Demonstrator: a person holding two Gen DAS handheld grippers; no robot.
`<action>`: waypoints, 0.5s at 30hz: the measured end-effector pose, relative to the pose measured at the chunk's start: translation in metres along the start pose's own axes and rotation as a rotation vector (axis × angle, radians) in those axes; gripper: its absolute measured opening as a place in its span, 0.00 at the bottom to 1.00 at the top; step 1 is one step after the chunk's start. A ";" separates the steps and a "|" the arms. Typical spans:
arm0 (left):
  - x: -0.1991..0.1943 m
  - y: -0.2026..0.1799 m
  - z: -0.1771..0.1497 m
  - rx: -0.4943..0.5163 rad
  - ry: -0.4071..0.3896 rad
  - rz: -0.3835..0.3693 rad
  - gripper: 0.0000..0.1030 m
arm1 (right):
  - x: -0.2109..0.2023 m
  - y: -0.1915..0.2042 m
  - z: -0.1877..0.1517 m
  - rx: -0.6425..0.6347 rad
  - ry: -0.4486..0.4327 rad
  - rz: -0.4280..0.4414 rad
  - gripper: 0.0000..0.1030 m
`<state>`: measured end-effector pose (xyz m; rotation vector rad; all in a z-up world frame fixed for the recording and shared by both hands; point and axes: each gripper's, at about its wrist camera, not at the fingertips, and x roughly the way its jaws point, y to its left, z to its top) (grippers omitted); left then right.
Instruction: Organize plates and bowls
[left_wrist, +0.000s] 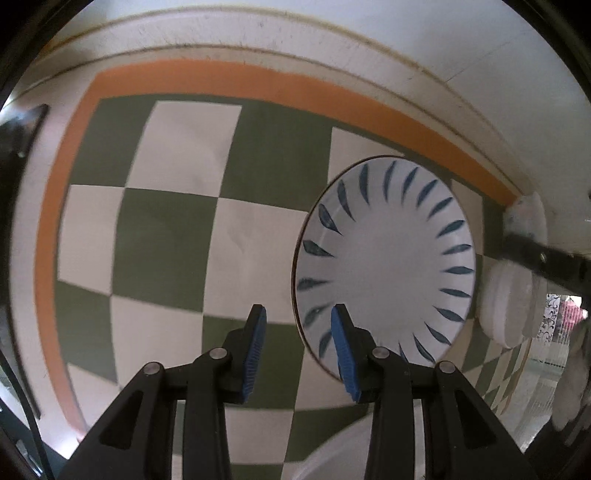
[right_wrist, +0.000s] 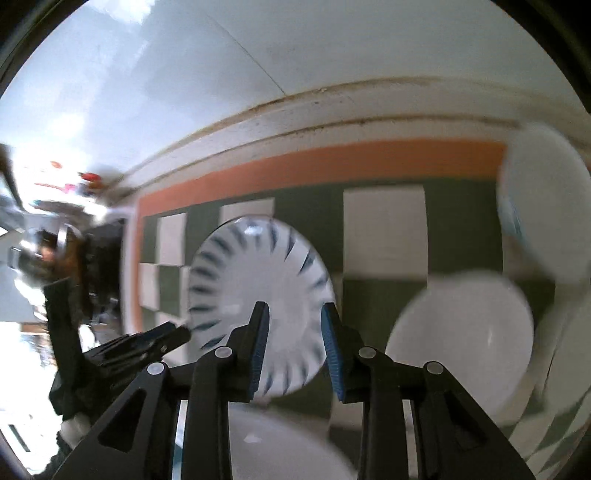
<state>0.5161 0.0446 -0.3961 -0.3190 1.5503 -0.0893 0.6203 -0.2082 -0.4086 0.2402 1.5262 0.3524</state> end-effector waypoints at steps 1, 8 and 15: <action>0.006 0.002 0.002 -0.005 0.008 -0.005 0.33 | 0.010 0.000 0.009 -0.005 0.027 -0.005 0.31; 0.019 0.005 0.004 -0.003 -0.004 -0.054 0.16 | 0.062 -0.013 0.023 -0.009 0.143 -0.026 0.14; 0.016 0.001 0.006 -0.001 -0.009 -0.036 0.16 | 0.058 -0.014 0.013 -0.017 0.107 -0.020 0.13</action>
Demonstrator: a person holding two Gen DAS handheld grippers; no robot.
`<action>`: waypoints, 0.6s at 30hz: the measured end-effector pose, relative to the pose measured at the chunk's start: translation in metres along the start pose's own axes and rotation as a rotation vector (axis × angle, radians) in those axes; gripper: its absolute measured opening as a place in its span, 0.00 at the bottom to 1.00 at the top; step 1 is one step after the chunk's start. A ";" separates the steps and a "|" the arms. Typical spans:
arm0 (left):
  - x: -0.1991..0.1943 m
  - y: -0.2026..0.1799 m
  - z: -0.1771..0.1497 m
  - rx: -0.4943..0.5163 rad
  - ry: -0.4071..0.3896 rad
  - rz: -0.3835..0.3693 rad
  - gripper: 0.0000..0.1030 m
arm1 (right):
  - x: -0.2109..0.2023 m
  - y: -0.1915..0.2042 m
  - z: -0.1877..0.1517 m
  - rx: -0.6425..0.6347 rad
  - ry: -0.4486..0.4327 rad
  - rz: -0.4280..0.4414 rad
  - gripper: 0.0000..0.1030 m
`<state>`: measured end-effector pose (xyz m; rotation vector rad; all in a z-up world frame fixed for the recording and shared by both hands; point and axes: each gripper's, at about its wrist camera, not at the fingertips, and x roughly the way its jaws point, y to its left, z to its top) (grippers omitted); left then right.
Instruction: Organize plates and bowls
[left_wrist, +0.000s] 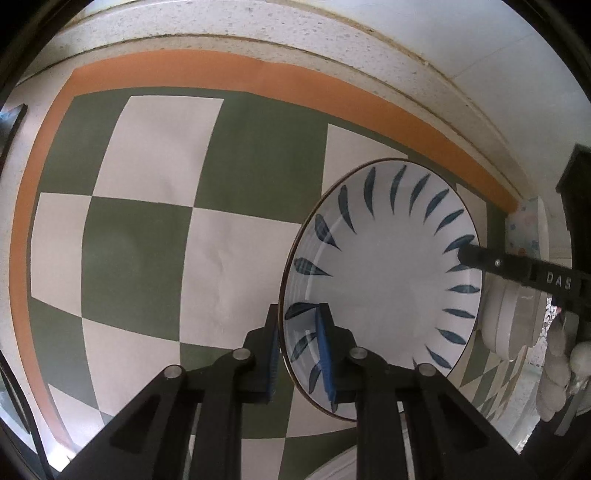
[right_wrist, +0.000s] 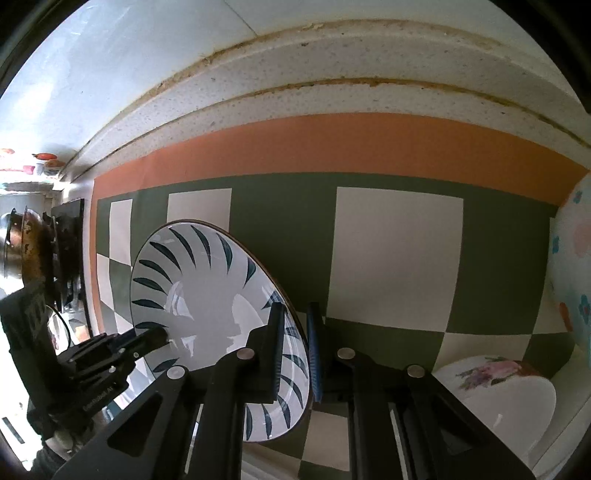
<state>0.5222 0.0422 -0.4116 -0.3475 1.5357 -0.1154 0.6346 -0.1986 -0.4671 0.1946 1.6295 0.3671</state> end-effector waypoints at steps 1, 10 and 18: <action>-0.001 -0.002 -0.001 0.002 -0.004 0.002 0.16 | -0.001 0.000 -0.002 0.000 -0.002 0.007 0.13; -0.037 -0.016 -0.010 0.036 -0.042 0.012 0.16 | -0.035 0.002 -0.021 0.002 -0.045 0.056 0.12; -0.079 -0.040 -0.033 0.082 -0.097 0.010 0.16 | -0.078 0.004 -0.056 -0.006 -0.073 0.084 0.12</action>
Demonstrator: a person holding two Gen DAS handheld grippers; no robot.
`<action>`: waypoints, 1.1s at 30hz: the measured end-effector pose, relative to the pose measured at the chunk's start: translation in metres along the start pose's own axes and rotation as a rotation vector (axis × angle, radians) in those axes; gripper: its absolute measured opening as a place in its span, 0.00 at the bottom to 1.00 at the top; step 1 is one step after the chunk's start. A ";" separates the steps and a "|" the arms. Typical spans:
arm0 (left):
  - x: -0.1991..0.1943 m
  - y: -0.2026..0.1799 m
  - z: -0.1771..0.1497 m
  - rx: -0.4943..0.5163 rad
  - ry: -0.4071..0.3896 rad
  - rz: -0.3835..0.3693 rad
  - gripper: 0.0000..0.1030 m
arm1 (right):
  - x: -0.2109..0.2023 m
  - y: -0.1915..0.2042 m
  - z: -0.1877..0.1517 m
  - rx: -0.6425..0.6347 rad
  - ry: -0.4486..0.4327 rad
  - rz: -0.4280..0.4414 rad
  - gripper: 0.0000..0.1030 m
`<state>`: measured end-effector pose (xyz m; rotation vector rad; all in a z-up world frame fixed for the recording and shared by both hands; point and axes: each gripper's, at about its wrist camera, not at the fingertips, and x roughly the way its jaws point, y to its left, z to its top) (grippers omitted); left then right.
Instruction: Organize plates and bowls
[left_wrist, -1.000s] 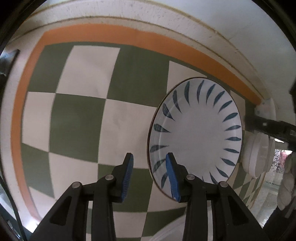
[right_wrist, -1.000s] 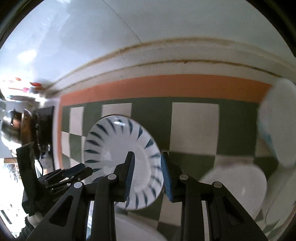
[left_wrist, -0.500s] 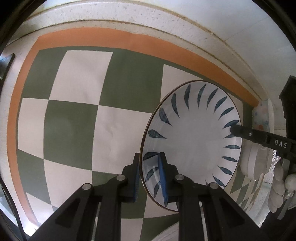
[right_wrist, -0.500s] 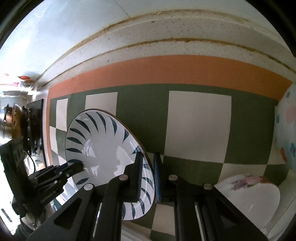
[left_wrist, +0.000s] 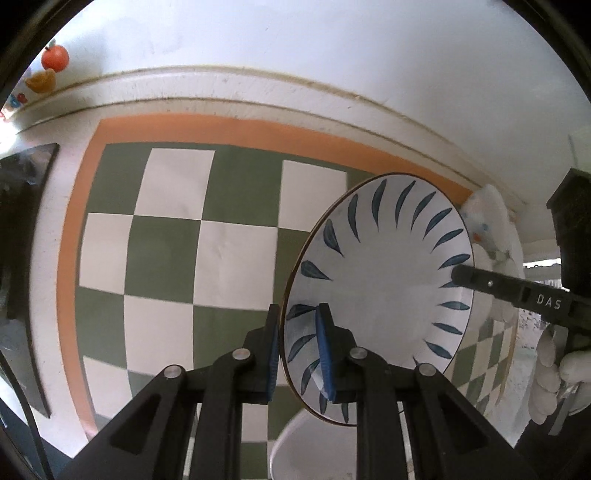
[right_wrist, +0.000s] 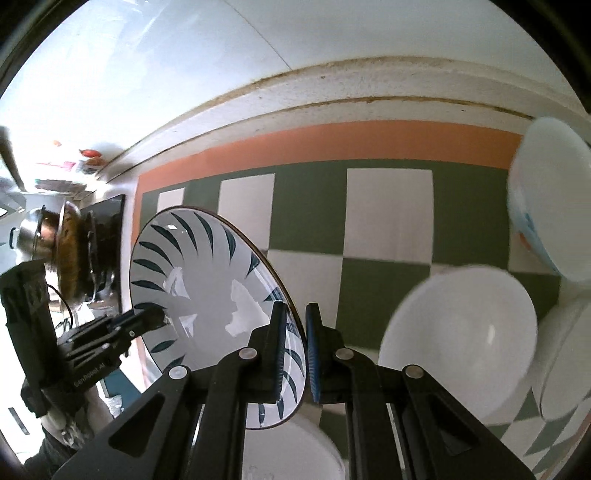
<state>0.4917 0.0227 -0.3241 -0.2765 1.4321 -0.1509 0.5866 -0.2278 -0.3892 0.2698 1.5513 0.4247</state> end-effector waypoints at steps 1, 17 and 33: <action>-0.006 -0.004 -0.005 0.013 -0.007 0.005 0.16 | -0.007 0.001 -0.008 -0.003 -0.001 0.001 0.12; 0.002 -0.016 -0.115 0.076 0.078 0.064 0.16 | 0.001 -0.020 -0.159 0.024 0.082 0.045 0.11; 0.034 -0.028 -0.141 0.096 0.127 0.109 0.19 | 0.035 -0.042 -0.203 0.074 0.133 0.025 0.11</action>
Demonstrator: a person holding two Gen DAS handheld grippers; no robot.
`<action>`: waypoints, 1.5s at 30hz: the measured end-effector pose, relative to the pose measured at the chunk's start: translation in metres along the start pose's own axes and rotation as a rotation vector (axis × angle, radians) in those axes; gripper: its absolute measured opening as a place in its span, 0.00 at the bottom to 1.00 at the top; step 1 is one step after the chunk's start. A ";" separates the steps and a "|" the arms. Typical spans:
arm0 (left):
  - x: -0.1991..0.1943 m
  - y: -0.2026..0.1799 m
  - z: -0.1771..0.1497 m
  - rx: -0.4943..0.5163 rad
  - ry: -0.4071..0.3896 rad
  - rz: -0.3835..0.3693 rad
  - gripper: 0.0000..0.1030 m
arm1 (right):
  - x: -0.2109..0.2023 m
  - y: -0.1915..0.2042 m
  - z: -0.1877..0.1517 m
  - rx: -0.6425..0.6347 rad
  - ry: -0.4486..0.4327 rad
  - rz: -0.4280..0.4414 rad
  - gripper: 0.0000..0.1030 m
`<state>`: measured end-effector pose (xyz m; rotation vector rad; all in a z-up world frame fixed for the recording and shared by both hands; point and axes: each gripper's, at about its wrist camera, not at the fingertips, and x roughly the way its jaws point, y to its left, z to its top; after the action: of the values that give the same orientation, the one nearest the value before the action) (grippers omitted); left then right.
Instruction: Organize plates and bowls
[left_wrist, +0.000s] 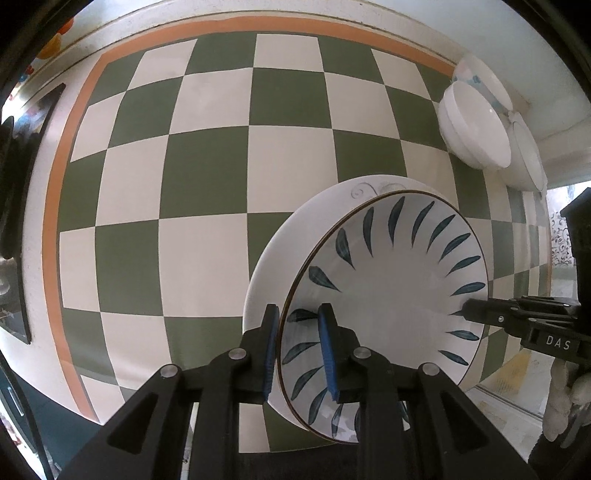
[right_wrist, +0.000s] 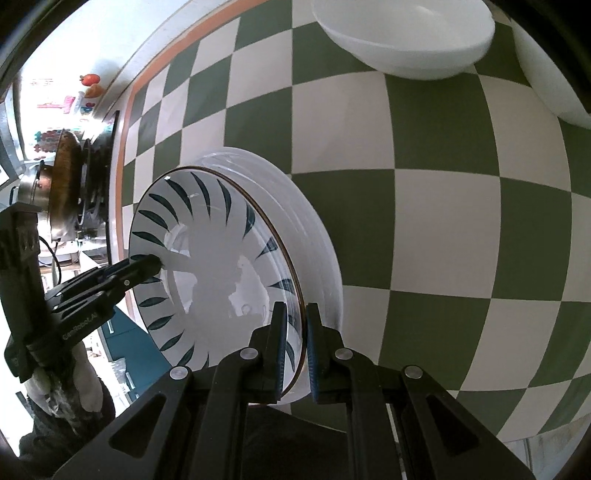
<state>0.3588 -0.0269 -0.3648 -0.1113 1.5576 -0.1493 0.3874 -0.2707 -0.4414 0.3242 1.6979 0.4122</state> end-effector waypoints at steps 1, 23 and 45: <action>0.001 -0.001 0.001 0.001 0.001 0.001 0.19 | 0.000 -0.001 -0.001 0.004 0.001 -0.005 0.11; 0.016 0.011 0.004 -0.051 0.049 -0.023 0.21 | 0.010 0.027 0.007 -0.004 -0.031 -0.088 0.14; 0.013 0.014 0.005 -0.061 0.062 -0.012 0.22 | -0.004 0.033 0.011 0.029 -0.096 -0.125 0.24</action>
<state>0.3638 -0.0154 -0.3803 -0.1652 1.6241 -0.1162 0.3984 -0.2421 -0.4251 0.2533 1.6221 0.2755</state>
